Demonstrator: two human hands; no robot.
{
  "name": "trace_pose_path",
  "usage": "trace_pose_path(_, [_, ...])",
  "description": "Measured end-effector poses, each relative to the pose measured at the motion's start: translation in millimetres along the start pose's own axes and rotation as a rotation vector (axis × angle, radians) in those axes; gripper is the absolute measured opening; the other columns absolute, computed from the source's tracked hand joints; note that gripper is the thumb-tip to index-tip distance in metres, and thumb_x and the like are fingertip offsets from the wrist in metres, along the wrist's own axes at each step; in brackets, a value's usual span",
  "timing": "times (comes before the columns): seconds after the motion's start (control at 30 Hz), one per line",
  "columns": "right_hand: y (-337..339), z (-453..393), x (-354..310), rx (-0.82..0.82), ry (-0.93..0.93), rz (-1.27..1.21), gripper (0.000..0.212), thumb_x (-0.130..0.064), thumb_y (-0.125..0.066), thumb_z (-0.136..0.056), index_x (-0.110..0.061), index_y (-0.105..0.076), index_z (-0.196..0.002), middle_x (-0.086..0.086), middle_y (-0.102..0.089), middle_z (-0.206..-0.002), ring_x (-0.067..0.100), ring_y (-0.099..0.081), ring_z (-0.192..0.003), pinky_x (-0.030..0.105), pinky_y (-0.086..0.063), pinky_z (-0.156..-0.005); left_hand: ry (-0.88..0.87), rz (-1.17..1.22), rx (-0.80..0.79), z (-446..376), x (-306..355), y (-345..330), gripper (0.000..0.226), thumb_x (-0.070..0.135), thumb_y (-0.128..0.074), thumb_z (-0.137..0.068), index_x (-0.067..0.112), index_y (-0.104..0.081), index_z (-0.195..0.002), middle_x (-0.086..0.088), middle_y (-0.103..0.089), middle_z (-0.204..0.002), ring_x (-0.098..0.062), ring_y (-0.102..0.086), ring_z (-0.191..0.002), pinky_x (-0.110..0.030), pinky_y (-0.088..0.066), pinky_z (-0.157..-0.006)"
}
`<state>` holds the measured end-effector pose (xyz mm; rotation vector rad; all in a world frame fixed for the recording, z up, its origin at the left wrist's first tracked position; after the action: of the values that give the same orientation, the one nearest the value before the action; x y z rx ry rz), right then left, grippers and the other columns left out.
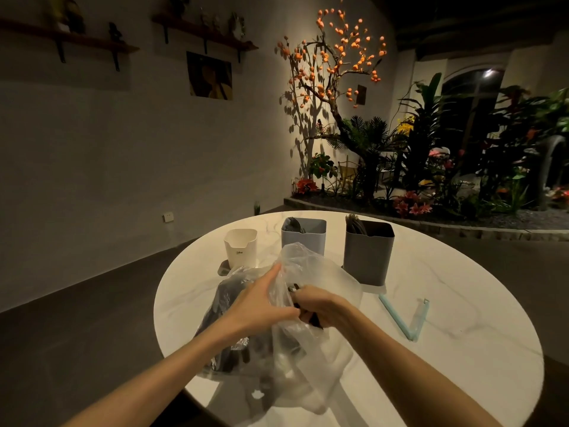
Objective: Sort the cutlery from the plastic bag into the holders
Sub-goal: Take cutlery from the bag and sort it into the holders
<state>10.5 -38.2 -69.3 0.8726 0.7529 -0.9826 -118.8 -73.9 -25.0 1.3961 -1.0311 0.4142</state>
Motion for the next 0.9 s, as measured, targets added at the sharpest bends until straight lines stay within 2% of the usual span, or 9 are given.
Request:
trace_pose_path(0.13, [18.6, 0.1, -18.4, -0.048, -0.073, 0.121, 0.023, -0.016, -0.036, -0.105, -0.014, -0.044, -0.084, 0.0, -0.039, -0.063, 0.007, -0.031, -0.049, 0.019, -0.026, -0.048, 0.004, -0.212, 0.014, -1.2, -1.8, -3.2, 0.122, 0.034, -0.078, -0.068, 0.036, 0.004, -0.159, 0.001, -0.034, -0.159, -0.022, -0.041, -0.141, -0.037, -0.039, -0.115])
trace_pose_path(0.3, [50.8, 41.2, -29.1, -0.033, -0.037, 0.302, 0.017, -0.015, -0.041, -0.106, -0.006, -0.053, -0.096, 0.0, -0.042, -0.063, 0.006, -0.032, -0.047, 0.017, -0.028, -0.04, 0.015, -0.249, 0.088, -8.0, 4.9, -1.0, 0.119, 0.019, -0.075, -0.076, 0.036, 0.009, -0.158, -0.004, -0.037, -0.155, -0.02, -0.049, -0.125, -0.031, -0.048, -0.101])
trace_pose_path(0.47, [102.8, 97.5, -21.0, 0.009, -0.053, 0.295, 0.022, -0.02, -0.047, -0.106, -0.005, -0.061, -0.097, 0.0, -0.045, -0.064, 0.006, -0.03, -0.049, 0.017, -0.026, -0.04, 0.025, -0.087, 0.069, -17.2, 14.5, 1.3, 0.092, 0.012, -0.07, -0.087, 0.028, -0.013, -0.157, -0.005, -0.037, -0.154, -0.016, -0.039, -0.129, -0.035, -0.042, -0.106])
trace_pose_path(0.57, [126.5, 119.8, -12.3, 0.003, -0.05, 0.185, 0.024, -0.024, -0.048, -0.106, -0.004, -0.061, -0.099, 0.001, -0.047, -0.066, 0.007, -0.03, -0.051, 0.016, -0.026, -0.041, 0.136, 0.043, 0.01, -31.8, -0.4, -2.9, 0.083, 0.013, -0.071, -0.087, 0.026, -0.027, -0.156, -0.005, -0.036, -0.155, -0.022, -0.046, -0.126, -0.031, -0.056, -0.087])
trace_pose_path(0.67, [140.6, 132.2, -3.1, -0.011, 0.004, 0.0, 0.029, -0.026, -0.047, -0.106, -0.004, -0.064, -0.098, 0.001, -0.046, -0.067, 0.007, -0.029, -0.052, 0.015, -0.025, -0.04, 0.137, 0.016, 0.011, -53.1, -5.7, -11.1, 0.061, 0.018, -0.074, -0.085, 0.026, -0.052, -0.141, -0.003, -0.041, -0.155, -0.022, -0.045, -0.131, -0.038, -0.046, -0.102])
trace_pose_path(0.73, [144.6, 135.3, -2.3, -0.005, 0.067, -0.096, 0.032, -0.028, -0.047, -0.106, -0.006, -0.066, -0.093, 0.0, -0.045, -0.067, 0.007, -0.028, -0.052, 0.016, -0.023, -0.04, 0.071, 0.071, -0.004, -62.1, 3.4, -17.9, 0.03, 0.017, -0.074, -0.086, 0.026, -0.068, -0.115, 0.0, -0.047, -0.151, -0.02, -0.047, -0.13, -0.042, -0.041, -0.108])
trace_pose_path(0.8, [147.6, 134.2, -2.8, 0.017, 0.133, -0.168, 0.029, -0.03, -0.046, -0.106, -0.007, -0.059, -0.092, 0.0, -0.045, -0.067, 0.007, -0.028, -0.05, 0.015, -0.023, -0.039, 0.038, 0.1, -0.105, -60.4, 16.8, -32.7, 0.012, 0.013, -0.069, -0.092, 0.024, -0.073, -0.097, 0.003, -0.056, -0.142, -0.022, -0.052, -0.131, -0.042, -0.037, -0.113])
trace_pose_path(0.87, [147.6, 128.6, -2.7, 0.041, 0.189, -0.233, 0.025, -0.031, -0.046, -0.106, -0.009, -0.051, -0.095, 0.0, -0.045, -0.068, 0.007, -0.029, -0.05, 0.015, -0.025, -0.038, -0.033, 0.095, -0.17, -51.7, 14.9, -49.4, 0.015, 0.014, -0.063, -0.097, 0.018, -0.077, -0.103, 0.005, -0.067, -0.128, -0.019, -0.059, -0.123, -0.043, -0.036, -0.117])
trace_pose_path(0.9, [145.6, 124.8, -1.9, 0.046, 0.213, -0.262, 0.023, -0.031, -0.045, -0.106, -0.01, -0.049, -0.096, 0.001, -0.044, -0.069, 0.007, -0.029, -0.051, 0.015, -0.024, -0.038, 0.037, 0.09, -0.05, -53.6, 9.8, -52.2, 0.021, 0.014, -0.061, -0.099, 0.013, -0.074, -0.115, 0.005, -0.067, -0.13, -0.018, -0.059, -0.125, -0.041, -0.038, -0.116])
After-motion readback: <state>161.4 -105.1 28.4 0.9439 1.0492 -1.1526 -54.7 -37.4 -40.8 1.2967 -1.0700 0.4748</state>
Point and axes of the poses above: each hand's wrist, its own z-axis away from the middle knuckle, its own y-axis out of the back of the hand, x = y × z, the point moved 6 cm from there along -z, towards the middle knuckle
